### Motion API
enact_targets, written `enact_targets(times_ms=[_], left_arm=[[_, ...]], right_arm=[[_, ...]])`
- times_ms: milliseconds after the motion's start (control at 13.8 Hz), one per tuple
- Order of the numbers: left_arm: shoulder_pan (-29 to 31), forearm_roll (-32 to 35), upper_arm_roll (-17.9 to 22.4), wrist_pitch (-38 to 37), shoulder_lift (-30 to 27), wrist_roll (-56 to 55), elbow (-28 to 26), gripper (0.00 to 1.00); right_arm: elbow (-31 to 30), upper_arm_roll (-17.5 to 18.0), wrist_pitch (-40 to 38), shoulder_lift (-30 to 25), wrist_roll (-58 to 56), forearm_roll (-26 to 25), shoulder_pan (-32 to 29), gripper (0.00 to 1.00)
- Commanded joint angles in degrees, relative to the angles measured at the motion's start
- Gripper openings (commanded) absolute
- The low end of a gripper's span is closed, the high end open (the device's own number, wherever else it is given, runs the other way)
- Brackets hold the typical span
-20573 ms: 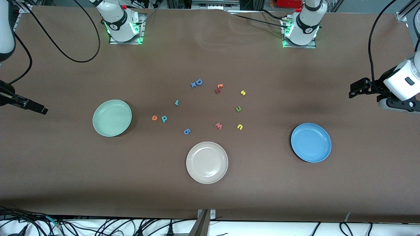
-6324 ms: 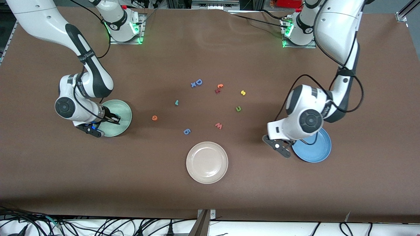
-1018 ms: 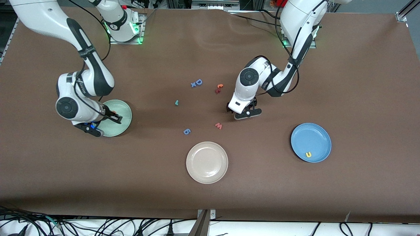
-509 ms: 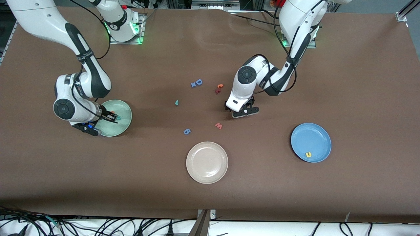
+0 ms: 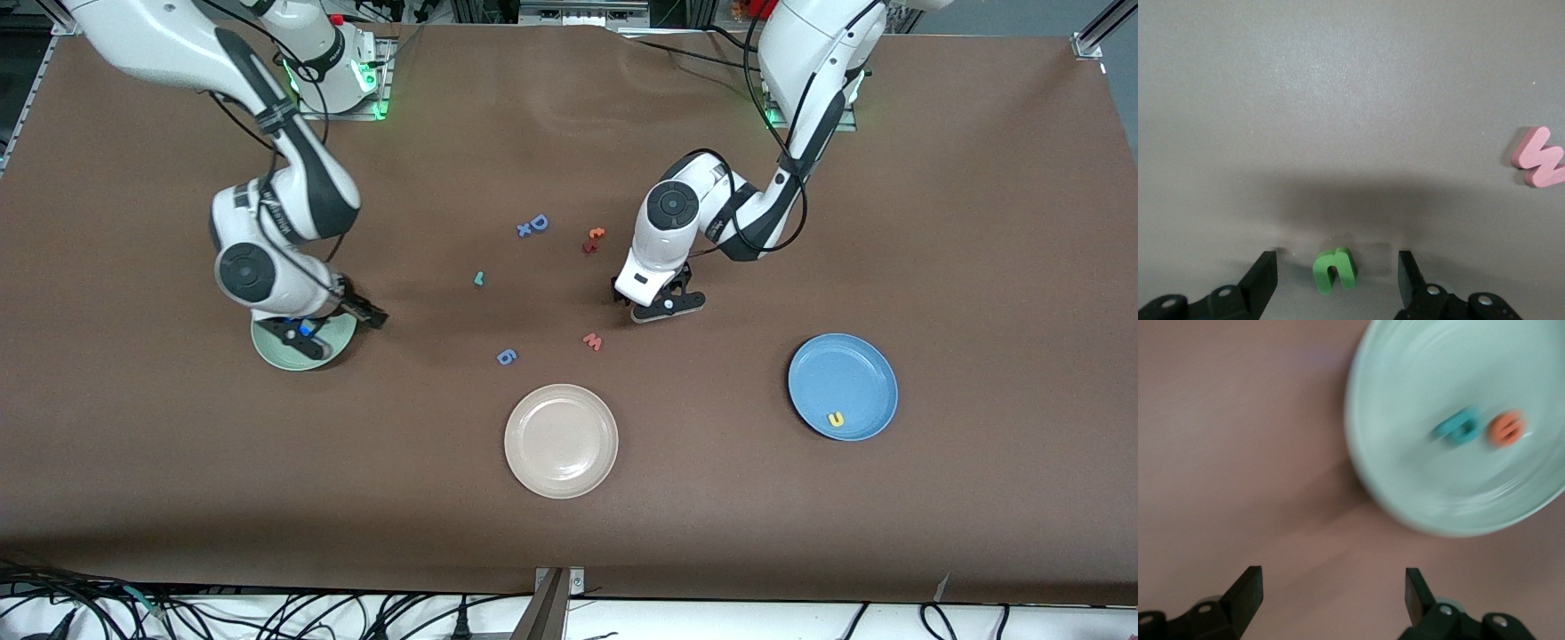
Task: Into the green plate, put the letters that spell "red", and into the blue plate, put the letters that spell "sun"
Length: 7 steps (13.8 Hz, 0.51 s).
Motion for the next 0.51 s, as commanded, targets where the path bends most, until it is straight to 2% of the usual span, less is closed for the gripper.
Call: enact_targets(times_ms=[0, 73, 218, 436], left_arm=[[0.33, 1.8, -0.16, 1.57, 0.92, -0.42, 0.27, 0.78], [0.33, 1.8, -0.07, 2.1, 1.1, -0.42, 0.27, 0.75], [0.33, 1.98, -0.07, 2.54, 1.27, -0.42, 0.19, 0.75], [0.33, 2.07, -0.16, 2.54, 1.45, -0.5, 0.1, 0.71]], right_arm=[[0.06, 3.4, 6.28, 3.28, 6.82, 1.29, -0.05, 0.94], [0.14, 3.58, 9.0, 4.77, 9.54, 1.29, 1.26, 0.94], [0.06, 3.49, 13.93, 6.71, 14.03, 1.11, 4.59, 0.93], [-0.21, 3.32, 15.97, 8.21, 18.7, 1.02, 8.64, 0.9]])
